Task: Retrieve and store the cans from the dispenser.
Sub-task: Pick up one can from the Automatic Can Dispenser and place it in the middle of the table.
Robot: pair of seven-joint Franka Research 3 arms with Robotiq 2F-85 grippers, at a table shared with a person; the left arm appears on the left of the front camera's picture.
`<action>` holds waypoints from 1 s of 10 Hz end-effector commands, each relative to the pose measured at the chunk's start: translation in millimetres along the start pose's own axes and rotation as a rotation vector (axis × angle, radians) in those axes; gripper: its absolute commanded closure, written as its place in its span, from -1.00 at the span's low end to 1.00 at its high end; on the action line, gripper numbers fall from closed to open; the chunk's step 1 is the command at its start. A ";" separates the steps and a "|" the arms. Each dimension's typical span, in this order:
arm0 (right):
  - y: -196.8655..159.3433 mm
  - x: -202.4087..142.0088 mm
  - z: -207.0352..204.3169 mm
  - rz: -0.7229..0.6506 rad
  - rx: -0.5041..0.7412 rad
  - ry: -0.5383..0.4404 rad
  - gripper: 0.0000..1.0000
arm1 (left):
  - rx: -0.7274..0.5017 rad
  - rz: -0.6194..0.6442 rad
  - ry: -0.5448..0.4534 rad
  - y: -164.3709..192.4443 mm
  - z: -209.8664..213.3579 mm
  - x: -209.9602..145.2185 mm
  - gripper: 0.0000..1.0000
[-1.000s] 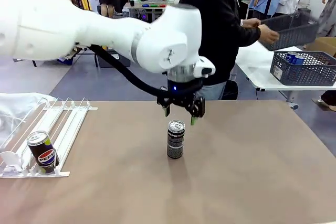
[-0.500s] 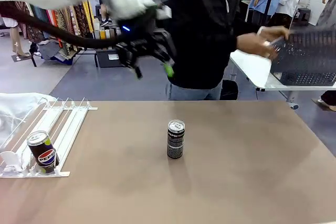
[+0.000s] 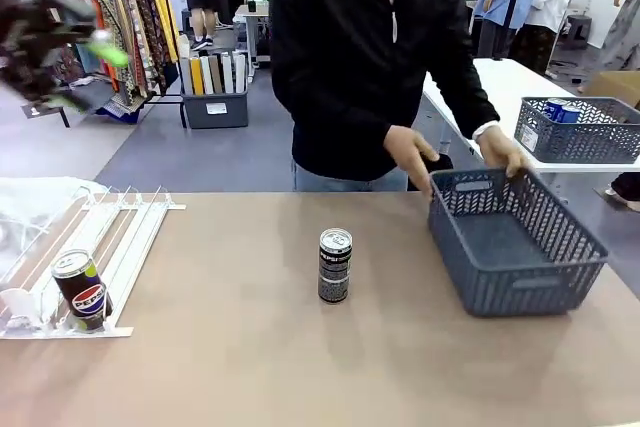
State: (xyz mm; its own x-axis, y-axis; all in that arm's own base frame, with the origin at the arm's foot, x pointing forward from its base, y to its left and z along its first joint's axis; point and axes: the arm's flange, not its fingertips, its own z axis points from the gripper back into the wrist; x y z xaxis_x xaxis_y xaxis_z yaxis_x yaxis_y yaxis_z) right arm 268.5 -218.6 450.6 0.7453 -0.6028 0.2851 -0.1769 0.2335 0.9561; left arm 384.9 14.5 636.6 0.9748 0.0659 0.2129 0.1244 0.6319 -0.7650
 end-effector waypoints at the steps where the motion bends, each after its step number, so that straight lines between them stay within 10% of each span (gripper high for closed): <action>1: 2.8 1.2 -1.9 0.008 0.015 -0.010 -1.00 | -0.178 0.164 -0.131 76.6 17.1 -38.6 -1.00; 4: 2.8 1.2 -1.9 0.008 0.015 -0.010 -1.00 | -0.392 0.270 -0.236 165.8 32.0 -84.4 -1.00; 10: 2.8 1.2 -1.9 0.008 0.015 -0.010 -1.00 | -0.336 0.318 -0.240 170.0 40.5 -88.5 -1.00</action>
State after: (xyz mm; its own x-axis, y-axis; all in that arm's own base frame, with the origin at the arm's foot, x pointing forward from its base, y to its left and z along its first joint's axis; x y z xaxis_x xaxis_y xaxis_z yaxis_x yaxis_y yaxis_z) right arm 268.6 -218.7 450.4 0.7457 -0.6026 0.2844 -0.1765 0.2329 0.9563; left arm 312.5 146.3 509.9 0.9102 0.4119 0.0442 -0.0861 0.2926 -0.9523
